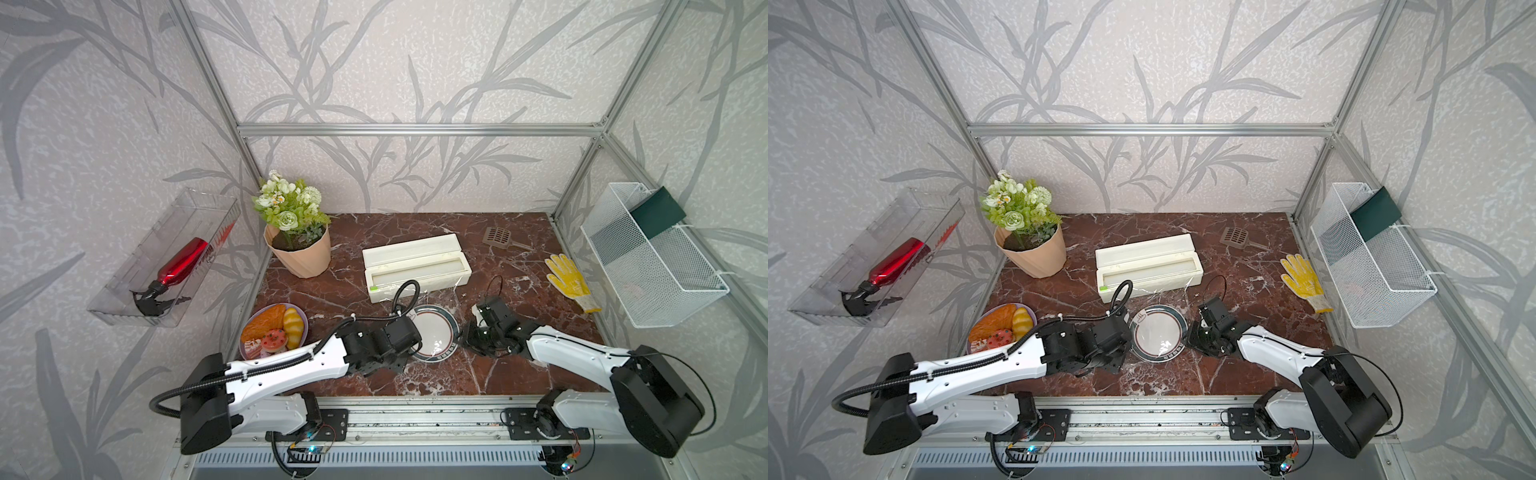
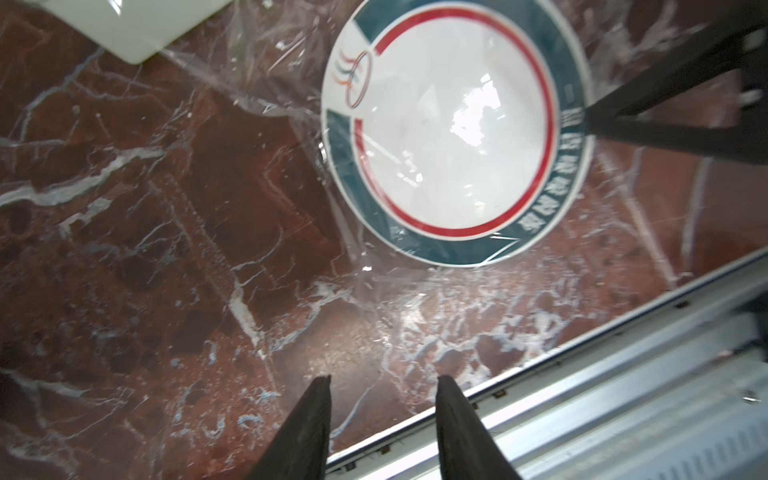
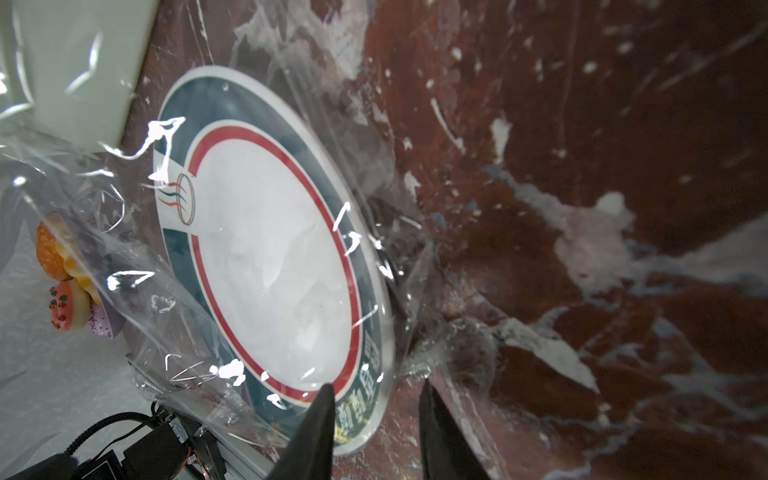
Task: Wrap the plate with plastic wrap
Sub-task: Pick up the plate at the center of the board.
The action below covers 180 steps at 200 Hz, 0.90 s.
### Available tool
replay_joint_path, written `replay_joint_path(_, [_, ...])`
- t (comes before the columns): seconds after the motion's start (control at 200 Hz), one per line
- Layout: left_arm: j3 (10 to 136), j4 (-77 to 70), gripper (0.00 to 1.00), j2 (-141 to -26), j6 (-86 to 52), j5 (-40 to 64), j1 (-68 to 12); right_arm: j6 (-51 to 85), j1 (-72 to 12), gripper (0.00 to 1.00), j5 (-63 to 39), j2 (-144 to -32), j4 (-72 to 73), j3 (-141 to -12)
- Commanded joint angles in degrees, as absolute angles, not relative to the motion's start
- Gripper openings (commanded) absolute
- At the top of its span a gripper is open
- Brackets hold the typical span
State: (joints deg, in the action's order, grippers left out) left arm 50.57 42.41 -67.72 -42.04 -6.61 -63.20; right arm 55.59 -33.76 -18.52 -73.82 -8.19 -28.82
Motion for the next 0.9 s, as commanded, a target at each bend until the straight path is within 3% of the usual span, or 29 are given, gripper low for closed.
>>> replay_joint_path(0.0, [51.6,38.2,0.42,-65.5,-43.8,-3.0,-62.9,56.6,-33.9,0.30,-18.1,-74.8,-5.1,-27.4])
replay_joint_path(0.295, [50.5,36.5,0.42,-65.0,-45.2,-2.1,-62.8,58.0,-33.9,0.26,-18.8,-79.3,0.8,-25.2])
replay_joint_path(0.38, [49.6,36.2,0.42,-64.5,-45.5,-2.3,-62.9,58.7,-33.8,0.16,-19.1,-80.2,3.1,-24.5])
replay_joint_path(0.46, [49.2,36.5,0.42,-63.8,-45.8,-2.8,-62.9,59.8,-33.8,0.00,-19.8,-79.7,5.4,-23.4])
replay_joint_path(0.895, [53.8,40.8,0.42,-60.6,-44.3,-7.0,-61.5,63.3,-33.9,0.00,-16.2,-55.5,-2.2,-17.1])
